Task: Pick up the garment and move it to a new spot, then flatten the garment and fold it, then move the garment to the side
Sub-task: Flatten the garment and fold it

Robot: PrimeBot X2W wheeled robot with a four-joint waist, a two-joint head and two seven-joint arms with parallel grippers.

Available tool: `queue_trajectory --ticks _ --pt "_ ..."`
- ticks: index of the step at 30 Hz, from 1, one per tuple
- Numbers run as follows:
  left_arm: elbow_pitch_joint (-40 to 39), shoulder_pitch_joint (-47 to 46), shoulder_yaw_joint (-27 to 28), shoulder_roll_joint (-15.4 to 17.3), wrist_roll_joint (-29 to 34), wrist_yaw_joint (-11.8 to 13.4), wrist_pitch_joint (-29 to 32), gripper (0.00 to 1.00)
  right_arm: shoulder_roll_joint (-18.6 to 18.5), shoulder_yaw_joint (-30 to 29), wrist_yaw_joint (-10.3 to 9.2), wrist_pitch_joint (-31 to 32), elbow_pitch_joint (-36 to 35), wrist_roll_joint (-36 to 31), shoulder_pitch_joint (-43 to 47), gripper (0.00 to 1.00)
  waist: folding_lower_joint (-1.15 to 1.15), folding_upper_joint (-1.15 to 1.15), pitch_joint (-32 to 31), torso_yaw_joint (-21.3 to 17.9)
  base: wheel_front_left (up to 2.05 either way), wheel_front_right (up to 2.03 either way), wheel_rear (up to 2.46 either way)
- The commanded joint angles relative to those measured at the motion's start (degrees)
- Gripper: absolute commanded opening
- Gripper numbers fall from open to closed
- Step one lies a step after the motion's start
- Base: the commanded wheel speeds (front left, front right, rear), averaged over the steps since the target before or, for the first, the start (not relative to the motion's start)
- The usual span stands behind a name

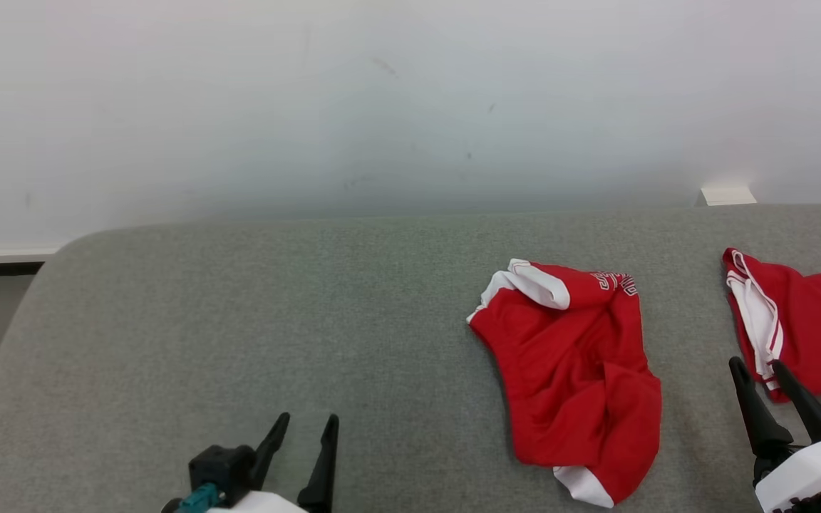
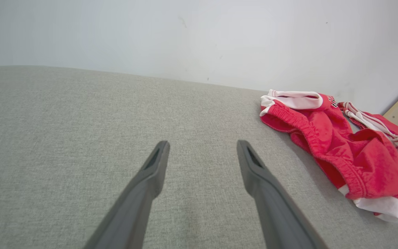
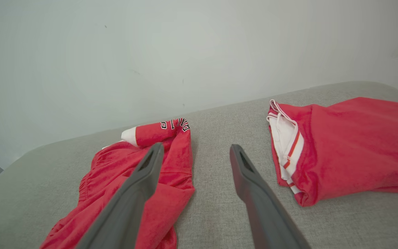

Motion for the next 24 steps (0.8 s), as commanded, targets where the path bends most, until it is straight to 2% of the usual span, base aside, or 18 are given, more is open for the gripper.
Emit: queue_trajectory --ticks 1,5,13,17,24 --pt "-0.5 -0.6 -0.5 0.2 -0.1 -0.6 0.2 1.00 0.4 -0.8 -0.02 -0.4 -0.6 -1.1 1.2 1.00 0.00 0.00 0.1 -0.5 0.00 0.00 0.00" --pt "-0.3 -1.8 -3.0 -0.5 0.9 -2.5 1.4 1.00 2.0 -3.2 -0.02 -0.9 -1.5 -3.5 2.4 1.00 0.00 0.00 0.4 -2.3 0.00 0.00 0.00" --pt "4.1 -6.4 -11.0 -4.5 2.2 -8.6 6.1 1.00 5.2 -6.3 -0.02 -0.9 -3.2 -7.2 3.2 1.00 0.00 0.00 3.5 -7.9 0.00 0.00 0.00" --pt "8.8 -9.4 -12.5 -5.8 0.6 -10.2 7.7 1.00 6.3 -7.3 -0.02 -0.4 -3.7 -8.4 2.7 1.00 0.00 0.00 5.3 -11.2 0.00 0.00 0.00" --pt "16.1 -13.1 -13.4 -6.5 -2.1 -11.9 6.8 1.00 7.7 -8.3 -0.02 -0.1 -4.2 -9.4 2.4 1.00 0.00 0.00 7.5 -15.3 0.00 0.00 0.00"
